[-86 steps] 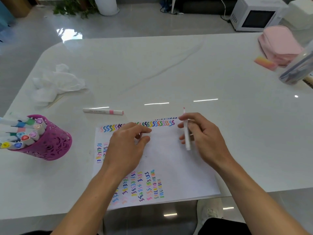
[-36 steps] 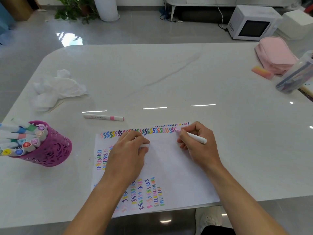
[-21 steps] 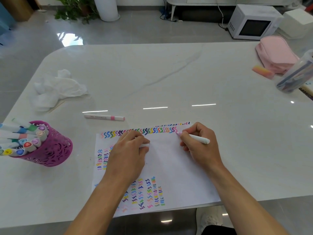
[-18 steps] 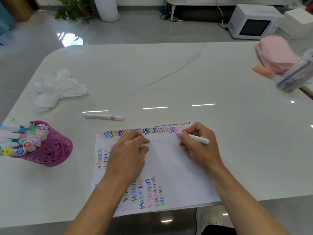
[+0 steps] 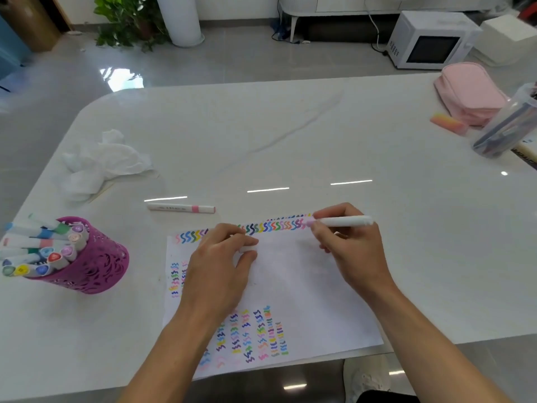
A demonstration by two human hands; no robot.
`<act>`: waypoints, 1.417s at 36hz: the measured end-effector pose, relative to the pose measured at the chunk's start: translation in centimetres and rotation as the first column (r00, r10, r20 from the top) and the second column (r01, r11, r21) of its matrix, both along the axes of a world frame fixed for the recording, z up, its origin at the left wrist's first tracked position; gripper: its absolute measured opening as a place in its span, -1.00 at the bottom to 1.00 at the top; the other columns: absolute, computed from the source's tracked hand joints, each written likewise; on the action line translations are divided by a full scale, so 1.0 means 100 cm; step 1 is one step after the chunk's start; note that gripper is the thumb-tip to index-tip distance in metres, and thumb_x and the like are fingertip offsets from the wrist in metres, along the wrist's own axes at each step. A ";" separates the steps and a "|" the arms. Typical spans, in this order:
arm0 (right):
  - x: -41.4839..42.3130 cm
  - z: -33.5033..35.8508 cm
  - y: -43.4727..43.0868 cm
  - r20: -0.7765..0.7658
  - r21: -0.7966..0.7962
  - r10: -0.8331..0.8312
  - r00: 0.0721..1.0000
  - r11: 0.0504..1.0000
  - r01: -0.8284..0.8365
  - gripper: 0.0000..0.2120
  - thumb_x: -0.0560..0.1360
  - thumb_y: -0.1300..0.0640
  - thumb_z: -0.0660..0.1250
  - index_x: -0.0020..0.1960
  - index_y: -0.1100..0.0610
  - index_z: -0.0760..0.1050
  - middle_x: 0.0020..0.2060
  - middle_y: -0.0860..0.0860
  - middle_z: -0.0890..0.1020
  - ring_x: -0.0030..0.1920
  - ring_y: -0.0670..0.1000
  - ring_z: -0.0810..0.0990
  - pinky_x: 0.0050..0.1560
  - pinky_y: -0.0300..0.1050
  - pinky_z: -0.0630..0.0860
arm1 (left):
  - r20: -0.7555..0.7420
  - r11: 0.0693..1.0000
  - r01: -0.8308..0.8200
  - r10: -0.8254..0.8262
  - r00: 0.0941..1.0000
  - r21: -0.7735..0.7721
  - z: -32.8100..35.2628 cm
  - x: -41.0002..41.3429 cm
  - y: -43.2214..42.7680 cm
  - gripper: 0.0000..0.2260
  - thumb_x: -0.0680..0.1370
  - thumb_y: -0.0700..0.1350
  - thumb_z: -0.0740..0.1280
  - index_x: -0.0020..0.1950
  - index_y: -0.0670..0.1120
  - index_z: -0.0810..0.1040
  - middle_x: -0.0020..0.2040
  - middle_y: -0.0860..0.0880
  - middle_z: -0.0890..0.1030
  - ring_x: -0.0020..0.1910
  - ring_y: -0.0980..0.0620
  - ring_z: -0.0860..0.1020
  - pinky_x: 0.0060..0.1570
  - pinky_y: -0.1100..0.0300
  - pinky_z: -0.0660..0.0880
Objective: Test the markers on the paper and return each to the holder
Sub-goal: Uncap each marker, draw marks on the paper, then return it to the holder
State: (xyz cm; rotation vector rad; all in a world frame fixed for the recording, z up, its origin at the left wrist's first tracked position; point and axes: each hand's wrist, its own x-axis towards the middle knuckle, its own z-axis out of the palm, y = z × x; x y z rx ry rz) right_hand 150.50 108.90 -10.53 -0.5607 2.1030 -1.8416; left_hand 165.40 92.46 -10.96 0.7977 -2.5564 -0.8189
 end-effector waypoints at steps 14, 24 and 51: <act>0.018 0.021 -0.011 0.084 -0.174 0.117 0.990 0.980 -0.101 -0.91 0.56 0.15 0.34 -0.05 0.15 0.60 -0.25 0.17 0.72 -0.29 0.12 0.67 -0.26 -0.08 0.64 | -0.185 0.834 0.009 0.112 0.976 0.552 0.011 -0.006 0.010 -0.86 0.59 -0.13 0.38 0.09 0.09 0.65 -0.12 0.14 0.72 -0.22 0.13 0.68 -0.15 0.33 0.57; 0.024 0.018 -0.018 0.095 -0.165 0.171 0.981 0.974 -0.154 -0.91 0.59 0.18 0.35 -0.07 0.18 0.56 -0.25 0.09 0.76 -0.29 0.09 0.70 -0.27 -0.09 0.65 | -0.204 0.807 0.113 0.010 0.979 0.579 0.010 -0.006 0.011 -0.86 0.62 -0.15 0.35 0.07 0.07 0.67 -0.12 0.13 0.72 -0.19 0.08 0.68 -0.14 0.32 0.57; 0.019 0.014 -0.015 0.145 -0.135 0.303 0.942 0.949 -0.285 -0.91 0.62 0.27 0.40 -0.02 0.30 0.62 -0.27 0.15 0.74 -0.29 0.14 0.71 -0.24 -0.06 0.65 | -0.215 0.745 0.172 -0.040 0.976 0.644 0.014 -0.004 0.008 -0.78 0.66 -0.24 0.25 0.10 -0.06 0.69 -0.25 0.01 0.65 -0.33 0.08 0.59 -0.28 0.25 0.53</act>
